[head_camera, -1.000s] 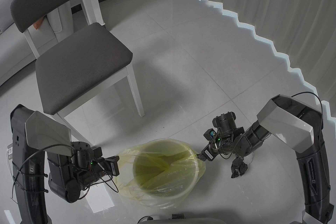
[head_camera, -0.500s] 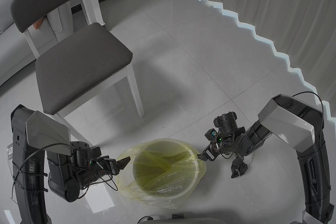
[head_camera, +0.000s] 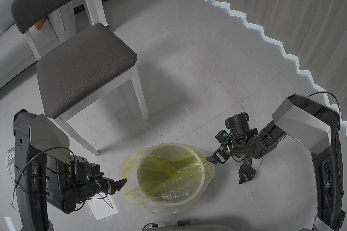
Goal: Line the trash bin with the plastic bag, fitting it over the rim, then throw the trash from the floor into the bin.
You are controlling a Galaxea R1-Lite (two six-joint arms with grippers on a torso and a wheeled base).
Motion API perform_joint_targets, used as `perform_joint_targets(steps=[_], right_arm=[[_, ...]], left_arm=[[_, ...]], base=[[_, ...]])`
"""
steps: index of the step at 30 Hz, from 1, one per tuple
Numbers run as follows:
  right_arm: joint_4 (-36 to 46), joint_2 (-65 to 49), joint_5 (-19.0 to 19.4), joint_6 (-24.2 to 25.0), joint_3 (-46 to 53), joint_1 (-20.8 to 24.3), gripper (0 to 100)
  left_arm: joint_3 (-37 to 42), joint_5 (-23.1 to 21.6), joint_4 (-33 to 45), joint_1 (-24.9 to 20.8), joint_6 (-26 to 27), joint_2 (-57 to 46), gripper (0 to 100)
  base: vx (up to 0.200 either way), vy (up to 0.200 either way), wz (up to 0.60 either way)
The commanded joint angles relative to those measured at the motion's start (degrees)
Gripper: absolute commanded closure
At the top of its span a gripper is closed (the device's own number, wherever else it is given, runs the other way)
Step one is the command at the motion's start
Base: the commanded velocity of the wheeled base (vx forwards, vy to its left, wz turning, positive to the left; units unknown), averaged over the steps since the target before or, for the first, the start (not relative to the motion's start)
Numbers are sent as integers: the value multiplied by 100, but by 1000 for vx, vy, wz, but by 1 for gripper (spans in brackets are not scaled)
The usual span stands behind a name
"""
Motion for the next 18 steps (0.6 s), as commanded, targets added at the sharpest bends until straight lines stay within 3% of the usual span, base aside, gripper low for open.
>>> perform_joint_targets(steps=[1, 6, 10, 18], right_arm=[[-1, -55, 4, -3, 47, -2, 0], [-1, -55, 4, 5, 38, -11, 0], [-1, -55, 4, 5, -6, -20, 0], [8, -240, 31, 58, 65, -151, 0]], left_arm=[[-761, 221, -105, -220, 74, 631, 0], [-1438, 441, 115, -211, 232, 869, 0], [-1974, 502, 1064, -150, 258, 693, 0], [-2115, 494, 1100, -237, 346, 702, 0]], base=[[0, 0, 0], [0, 0, 0], [0, 0, 0], [0, 0, 0]])
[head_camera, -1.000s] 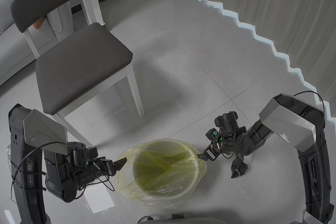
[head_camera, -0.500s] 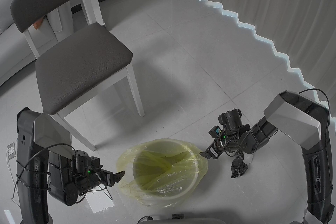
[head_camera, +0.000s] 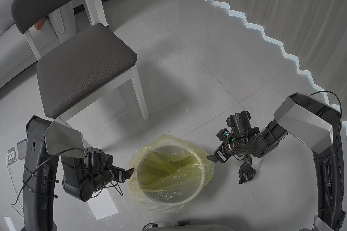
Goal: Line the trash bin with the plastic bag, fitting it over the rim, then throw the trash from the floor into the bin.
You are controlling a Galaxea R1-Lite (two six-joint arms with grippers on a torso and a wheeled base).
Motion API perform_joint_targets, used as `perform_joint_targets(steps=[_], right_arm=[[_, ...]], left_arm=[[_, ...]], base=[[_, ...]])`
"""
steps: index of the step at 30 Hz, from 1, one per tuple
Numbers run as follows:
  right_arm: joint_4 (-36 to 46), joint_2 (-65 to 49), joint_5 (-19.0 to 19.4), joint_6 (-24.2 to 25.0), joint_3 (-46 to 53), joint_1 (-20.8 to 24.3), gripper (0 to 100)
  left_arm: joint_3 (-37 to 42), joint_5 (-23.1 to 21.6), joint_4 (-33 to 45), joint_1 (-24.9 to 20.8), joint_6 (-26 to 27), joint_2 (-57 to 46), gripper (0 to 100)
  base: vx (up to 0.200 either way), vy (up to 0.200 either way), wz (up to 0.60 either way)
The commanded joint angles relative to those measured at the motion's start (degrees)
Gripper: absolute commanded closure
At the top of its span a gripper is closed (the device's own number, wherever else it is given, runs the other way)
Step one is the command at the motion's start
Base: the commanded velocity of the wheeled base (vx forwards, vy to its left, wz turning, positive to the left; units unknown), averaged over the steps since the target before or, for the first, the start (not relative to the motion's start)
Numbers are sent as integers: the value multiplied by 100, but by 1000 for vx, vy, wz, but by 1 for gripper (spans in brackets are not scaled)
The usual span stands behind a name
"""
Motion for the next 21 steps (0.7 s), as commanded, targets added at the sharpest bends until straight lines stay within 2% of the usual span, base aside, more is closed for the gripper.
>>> perform_joint_targets(steps=[1, 6, 12, 21], right_arm=[[3, -268, 48, 36, 98, -171, 0], [12, -673, 83, 106, 441, -592, 0], [3, -840, 83, 9, 854, -1129, 0], [-41, -769, 188, -122, 1065, -1515, 0]], left_arm=[[-25, -21, -67, -47, -9, 15, 0], [336, -136, -524, 243, -88, -187, 0], [1091, -716, -1236, 639, -106, -539, 0], [1522, -883, -1236, 718, -141, -820, 0]], base=[[0, 0, 0], [0, 0, 0], [0, 0, 0], [0, 0, 0]])
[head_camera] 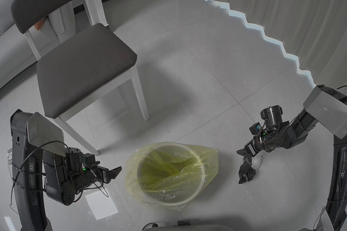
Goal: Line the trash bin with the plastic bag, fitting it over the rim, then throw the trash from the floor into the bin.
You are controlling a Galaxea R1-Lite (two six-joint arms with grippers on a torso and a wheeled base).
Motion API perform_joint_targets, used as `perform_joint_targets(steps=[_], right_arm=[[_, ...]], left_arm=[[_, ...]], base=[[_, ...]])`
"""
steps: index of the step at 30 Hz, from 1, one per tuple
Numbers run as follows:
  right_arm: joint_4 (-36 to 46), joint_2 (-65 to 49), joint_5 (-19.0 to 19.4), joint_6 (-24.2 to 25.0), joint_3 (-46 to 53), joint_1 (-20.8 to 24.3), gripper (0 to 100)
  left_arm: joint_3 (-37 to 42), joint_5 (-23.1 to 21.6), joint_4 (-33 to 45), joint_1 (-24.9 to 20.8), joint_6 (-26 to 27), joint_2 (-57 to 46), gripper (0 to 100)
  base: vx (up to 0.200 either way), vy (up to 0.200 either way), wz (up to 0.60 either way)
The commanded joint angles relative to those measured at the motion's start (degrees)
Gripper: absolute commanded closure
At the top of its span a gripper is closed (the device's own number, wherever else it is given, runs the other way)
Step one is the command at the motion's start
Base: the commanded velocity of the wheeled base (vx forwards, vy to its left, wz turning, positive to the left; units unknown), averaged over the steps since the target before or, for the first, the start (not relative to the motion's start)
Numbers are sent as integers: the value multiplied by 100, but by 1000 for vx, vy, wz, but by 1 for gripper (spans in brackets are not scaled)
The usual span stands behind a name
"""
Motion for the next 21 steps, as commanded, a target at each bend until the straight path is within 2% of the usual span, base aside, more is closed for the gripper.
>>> perform_joint_targets(steps=[1, 4, 6, 15, 18, 21], right_arm=[[-1, 31, 5, -74, -35, -232, 0], [-1, 128, 5, -74, -96, -259, 0], [7, 180, 5, -83, -132, -268, 0], [34, 330, -30, -83, -246, -285, 0], [78, 418, -91, -83, -413, -312, 0], [166, 690, -329, -92, -800, -338, 0]], left_arm=[[222, -98, -105, 20, -38, -326, 0], [327, -309, -105, 29, -64, -502, 0], [406, -511, -105, 38, -64, -651, 0], [274, -538, -105, 143, -205, -713, 0], [160, -511, -105, 143, -389, -730, 0], [107, -503, -105, 134, -547, -792, 0]], base=[[0, 0, 0], [0, 0, 0], [-200, 0, 0], [-200, 0, 0], [0, 0, 0], [0, 0, 0]])
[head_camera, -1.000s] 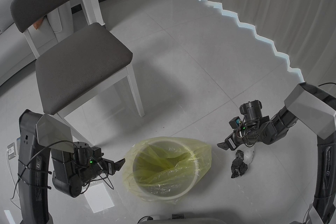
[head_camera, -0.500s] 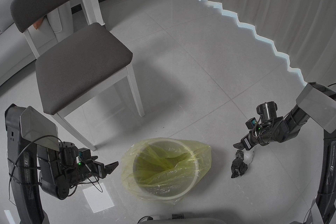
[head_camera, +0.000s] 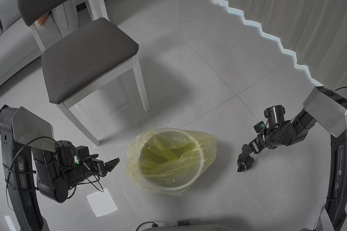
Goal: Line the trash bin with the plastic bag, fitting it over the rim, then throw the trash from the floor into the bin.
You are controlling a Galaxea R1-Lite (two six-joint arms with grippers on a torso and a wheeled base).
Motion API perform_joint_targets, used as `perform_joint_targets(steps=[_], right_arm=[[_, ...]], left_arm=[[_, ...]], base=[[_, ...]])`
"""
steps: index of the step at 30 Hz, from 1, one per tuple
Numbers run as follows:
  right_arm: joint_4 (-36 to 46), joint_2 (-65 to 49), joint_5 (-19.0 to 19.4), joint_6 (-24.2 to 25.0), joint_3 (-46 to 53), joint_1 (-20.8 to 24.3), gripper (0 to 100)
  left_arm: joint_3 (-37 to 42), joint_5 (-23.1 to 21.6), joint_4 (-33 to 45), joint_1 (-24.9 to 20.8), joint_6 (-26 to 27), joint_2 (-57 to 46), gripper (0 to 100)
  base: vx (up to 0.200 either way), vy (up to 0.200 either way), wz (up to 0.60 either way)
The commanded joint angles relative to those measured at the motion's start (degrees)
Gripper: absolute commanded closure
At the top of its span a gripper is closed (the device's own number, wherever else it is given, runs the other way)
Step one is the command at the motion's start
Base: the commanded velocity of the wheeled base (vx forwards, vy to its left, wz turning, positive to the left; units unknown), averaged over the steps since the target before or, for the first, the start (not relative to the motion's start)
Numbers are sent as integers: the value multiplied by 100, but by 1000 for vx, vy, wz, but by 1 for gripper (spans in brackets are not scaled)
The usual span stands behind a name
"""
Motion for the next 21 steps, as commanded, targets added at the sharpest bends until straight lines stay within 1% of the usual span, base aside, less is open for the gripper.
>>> perform_joint_targets(steps=[1, 3, 4, 5, 8, 11, 13, 15, 17, 21], right_arm=[[142, 422, -274, -10, -513, -28, 0], [423, 650, -361, -27, -943, -28, 0], [467, 685, -370, -27, -1005, -28, 0], [757, 800, -397, -98, -1286, -28, 0], [1381, 940, -502, -203, -1717, -37, 0], [1645, 1186, -555, -212, -2112, -11, 0], [1654, 1204, -555, -212, -2139, -11, 0], [2269, 1389, -555, -177, -2789, 7, 0], [2550, 1599, -555, -151, -3325, 7, 0], [2664, 2083, -555, -80, -4213, 7, 0]], left_arm=[[-106, 14, -105, -17, -135, -91, 0], [-115, 23, -105, 0, -135, -91, 0], [-115, 23, -105, 9, -135, -91, 0], [-80, 32, -105, 9, -127, -100, 0], [-53, 85, -105, 9, -118, -126, 0], [-53, 137, -105, 0, -127, -126, 0], [-53, 137, -105, 0, -127, -126, 0], [-1, 181, -105, -35, -127, -126, 0], [17, 225, -105, -43, -127, -109, 0], [52, 296, -105, -61, -144, -91, 0]], base=[[0, 0, 0], [0, 0, 0], [0, 0, 0], [0, 0, 0], [0, 0, 0], [0, 0, 0], [0, 0, 0], [0, 0, 0], [0, 0, 0], [0, 0, 0]])
